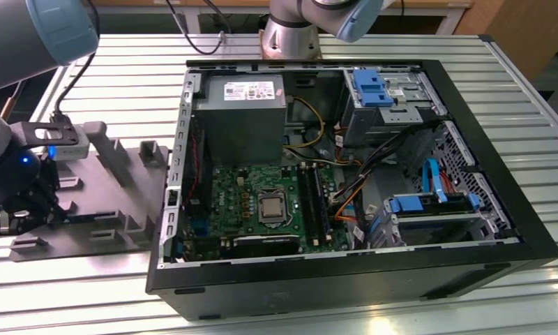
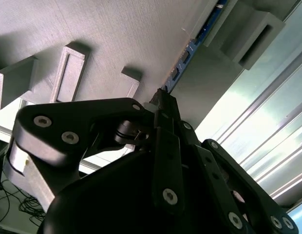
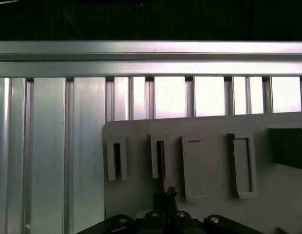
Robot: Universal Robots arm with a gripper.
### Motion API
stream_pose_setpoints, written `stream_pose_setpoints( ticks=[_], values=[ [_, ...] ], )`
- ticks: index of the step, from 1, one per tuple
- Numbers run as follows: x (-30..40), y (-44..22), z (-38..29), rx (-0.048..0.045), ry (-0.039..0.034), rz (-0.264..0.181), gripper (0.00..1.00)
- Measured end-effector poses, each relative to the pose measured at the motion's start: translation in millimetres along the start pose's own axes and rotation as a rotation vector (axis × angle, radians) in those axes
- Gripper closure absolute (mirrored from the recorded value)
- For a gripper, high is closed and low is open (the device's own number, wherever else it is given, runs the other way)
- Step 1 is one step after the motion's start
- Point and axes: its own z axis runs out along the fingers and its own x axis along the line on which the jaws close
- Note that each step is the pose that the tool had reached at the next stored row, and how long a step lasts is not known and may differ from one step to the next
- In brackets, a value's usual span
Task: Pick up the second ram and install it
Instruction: 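Pick up the second ram and move it above second insertion slot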
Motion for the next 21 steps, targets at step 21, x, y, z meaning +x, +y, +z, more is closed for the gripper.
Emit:
stream_pose_setpoints(
  ticks=[21],
  values=[
    [-0.1, 0.2, -4.7, -0.0003, 0.0001, -0.004, 0.89]
  ],
)
